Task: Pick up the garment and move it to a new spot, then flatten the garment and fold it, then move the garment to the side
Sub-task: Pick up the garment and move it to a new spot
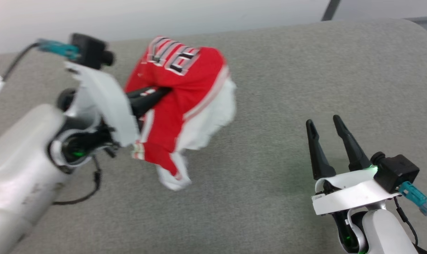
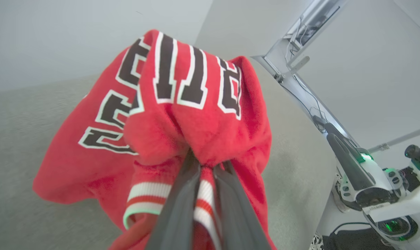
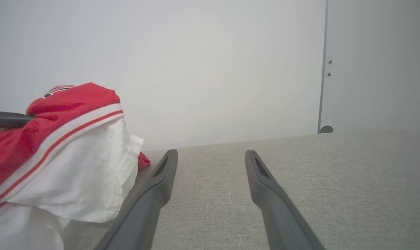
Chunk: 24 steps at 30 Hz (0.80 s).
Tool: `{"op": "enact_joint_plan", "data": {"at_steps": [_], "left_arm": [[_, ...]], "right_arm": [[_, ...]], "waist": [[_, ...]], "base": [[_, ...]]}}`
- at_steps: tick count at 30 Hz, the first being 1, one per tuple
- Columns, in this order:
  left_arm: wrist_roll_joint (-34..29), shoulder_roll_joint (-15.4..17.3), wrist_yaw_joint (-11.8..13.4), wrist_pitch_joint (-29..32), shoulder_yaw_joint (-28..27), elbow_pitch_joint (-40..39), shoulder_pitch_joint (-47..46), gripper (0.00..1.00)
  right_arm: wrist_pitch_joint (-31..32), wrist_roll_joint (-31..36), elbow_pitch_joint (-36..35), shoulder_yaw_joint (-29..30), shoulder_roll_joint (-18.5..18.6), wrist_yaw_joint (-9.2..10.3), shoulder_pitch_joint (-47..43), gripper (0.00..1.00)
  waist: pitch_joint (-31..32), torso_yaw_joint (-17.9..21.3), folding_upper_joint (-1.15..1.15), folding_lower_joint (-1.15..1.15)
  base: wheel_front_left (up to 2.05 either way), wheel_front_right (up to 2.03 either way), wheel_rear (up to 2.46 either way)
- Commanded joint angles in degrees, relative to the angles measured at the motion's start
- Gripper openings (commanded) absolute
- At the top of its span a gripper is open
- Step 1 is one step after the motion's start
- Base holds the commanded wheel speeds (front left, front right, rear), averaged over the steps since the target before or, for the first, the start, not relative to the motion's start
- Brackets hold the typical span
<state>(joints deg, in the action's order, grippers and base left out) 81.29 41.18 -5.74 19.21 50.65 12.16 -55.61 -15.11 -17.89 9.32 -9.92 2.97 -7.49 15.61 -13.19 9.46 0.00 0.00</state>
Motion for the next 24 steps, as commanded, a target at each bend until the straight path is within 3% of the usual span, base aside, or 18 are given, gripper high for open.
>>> {"op": "enact_joint_plan", "data": {"at_steps": [1,9,16,24], "left_arm": [[-1.05,-0.92,0.28,0.26,0.69,-0.56,-0.86,0.00],[-3.36,-8.12,0.23,1.92,3.93,1.97,-4.23,0.00],[-9.66,-6.73,-0.49,1.17,7.11,13.38,-6.16,0.00],[-17.84,-6.37,-1.67,0.51,13.94,24.73,-7.79,0.00]], "right_arm": [[-0.03,-0.73,-0.49,0.28,-0.08,0.00,-0.64,1.00],[-0.03,-3.72,-2.76,0.79,-0.10,0.00,-0.86,1.00],[-0.03,-6.25,-4.25,0.02,-0.12,0.00,-1.66,1.00],[-0.03,-8.22,-5.47,-0.25,-0.10,0.00,-2.10,1.00]], "waist": [[-0.71,2.30,0.00,0.00],[-3.97,8.43,0.00,0.00],[-6.40,13.47,0.00,0.00],[-8.24,15.64,0.00,0.00]], "base": [[0.00,0.00,0.00],[0.00,0.00,0.00],[0.00,0.00,0.00],[0.00,0.00,0.00]]}}
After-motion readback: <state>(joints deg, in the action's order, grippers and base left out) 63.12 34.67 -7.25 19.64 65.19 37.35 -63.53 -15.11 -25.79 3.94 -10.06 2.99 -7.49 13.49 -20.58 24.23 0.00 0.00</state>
